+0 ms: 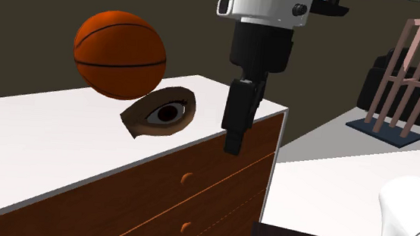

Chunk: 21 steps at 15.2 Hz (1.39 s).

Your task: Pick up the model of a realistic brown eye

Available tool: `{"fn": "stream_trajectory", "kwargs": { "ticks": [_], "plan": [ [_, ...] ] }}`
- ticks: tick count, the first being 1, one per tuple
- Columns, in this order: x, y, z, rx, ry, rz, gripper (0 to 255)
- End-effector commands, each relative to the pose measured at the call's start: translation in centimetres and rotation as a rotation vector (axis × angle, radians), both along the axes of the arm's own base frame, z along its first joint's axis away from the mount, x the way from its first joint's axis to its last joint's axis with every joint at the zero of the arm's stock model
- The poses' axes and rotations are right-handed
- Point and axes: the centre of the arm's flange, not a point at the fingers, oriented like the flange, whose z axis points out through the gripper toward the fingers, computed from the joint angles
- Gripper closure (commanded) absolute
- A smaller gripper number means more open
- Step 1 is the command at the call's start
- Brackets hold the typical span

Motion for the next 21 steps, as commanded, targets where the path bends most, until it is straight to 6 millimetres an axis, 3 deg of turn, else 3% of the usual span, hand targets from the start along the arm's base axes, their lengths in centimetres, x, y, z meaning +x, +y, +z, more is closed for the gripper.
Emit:
{"fn": "stream_trajectory", "kwargs": {
  "ticks": [1, 9, 16, 21],
  "plan": [
    [0.0, 0.0, 0.0, 0.000, 0.000, 0.000, 0],
    [7.3, -8.0, 2.2, -0.016, 0.057, 0.169, 0],
    [14.5, -13.6, 3.9, -0.030, 0.104, 0.310, 0],
    [14.5, -13.6, 1.2, -0.030, 0.104, 0.310, 0]
  ]
}}
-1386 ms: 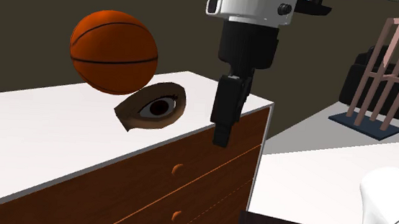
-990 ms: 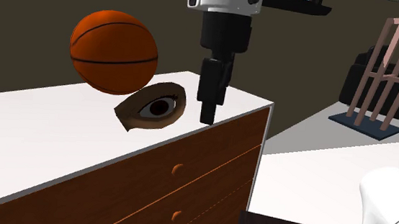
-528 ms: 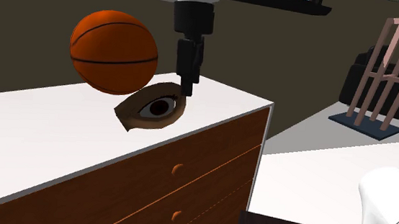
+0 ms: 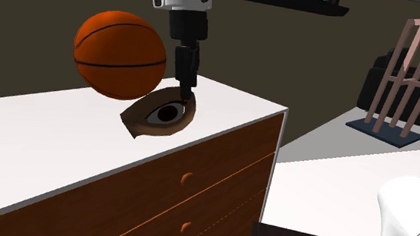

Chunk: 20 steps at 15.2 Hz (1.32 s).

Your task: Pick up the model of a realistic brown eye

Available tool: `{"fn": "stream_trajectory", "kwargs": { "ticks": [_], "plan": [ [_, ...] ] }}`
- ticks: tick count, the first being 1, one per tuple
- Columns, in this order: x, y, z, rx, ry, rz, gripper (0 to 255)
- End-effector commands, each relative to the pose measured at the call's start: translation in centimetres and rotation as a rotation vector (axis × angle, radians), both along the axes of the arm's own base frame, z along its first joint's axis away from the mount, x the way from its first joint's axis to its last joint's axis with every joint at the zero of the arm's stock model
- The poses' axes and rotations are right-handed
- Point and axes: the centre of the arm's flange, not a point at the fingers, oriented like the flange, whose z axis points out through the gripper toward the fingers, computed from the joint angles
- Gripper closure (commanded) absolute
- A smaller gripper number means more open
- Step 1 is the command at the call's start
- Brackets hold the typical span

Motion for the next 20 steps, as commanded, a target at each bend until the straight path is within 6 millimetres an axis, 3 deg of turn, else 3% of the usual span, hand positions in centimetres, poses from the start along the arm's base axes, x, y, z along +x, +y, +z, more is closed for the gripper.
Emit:
{"fn": "stream_trajectory", "kwargs": {
  "ticks": [1, 4, 5, 14, 20],
  "plan": [
    [0.1, 0.0, -1.1, 0.000, 0.000, 0.001, 0],
    [0.1, 0.0, -1.9, 0.000, 0.000, 0.001, 0],
    [0.0, 0.0, -1.8, 0.000, 0.000, 0.001, 255],
    [0.1, 0.0, -1.9, 0.000, 0.000, 0.001, 255],
    [0.1, 0.0, 1.2, 0.000, 0.000, 0.001, 255]
  ]
}}
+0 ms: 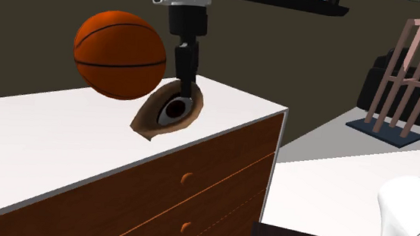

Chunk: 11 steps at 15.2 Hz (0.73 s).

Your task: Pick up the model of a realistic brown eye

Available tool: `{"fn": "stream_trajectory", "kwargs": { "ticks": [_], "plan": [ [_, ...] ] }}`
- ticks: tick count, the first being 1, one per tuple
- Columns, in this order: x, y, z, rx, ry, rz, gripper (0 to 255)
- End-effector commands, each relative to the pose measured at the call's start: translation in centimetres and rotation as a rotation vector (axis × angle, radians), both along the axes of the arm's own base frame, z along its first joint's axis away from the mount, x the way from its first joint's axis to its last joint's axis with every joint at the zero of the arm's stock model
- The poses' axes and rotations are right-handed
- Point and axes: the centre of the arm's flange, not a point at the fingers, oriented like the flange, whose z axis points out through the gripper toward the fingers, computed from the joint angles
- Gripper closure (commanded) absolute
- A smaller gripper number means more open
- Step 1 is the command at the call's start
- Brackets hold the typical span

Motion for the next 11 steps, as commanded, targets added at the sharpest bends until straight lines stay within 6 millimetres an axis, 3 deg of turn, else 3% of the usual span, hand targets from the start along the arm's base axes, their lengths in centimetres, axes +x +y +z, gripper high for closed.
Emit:
{"fn": "stream_trajectory", "kwargs": {
  "ticks": [1, 9, 11],
  "plan": [
    [-0.1, 0.0, 1.0, 0.000, 0.000, 0.000, 255],
    [-0.1, 0.0, 5.2, 0.000, 0.000, 0.000, 255],
    [-0.1, 0.0, 5.3, 0.000, 0.000, 0.000, 255]
  ]
}}
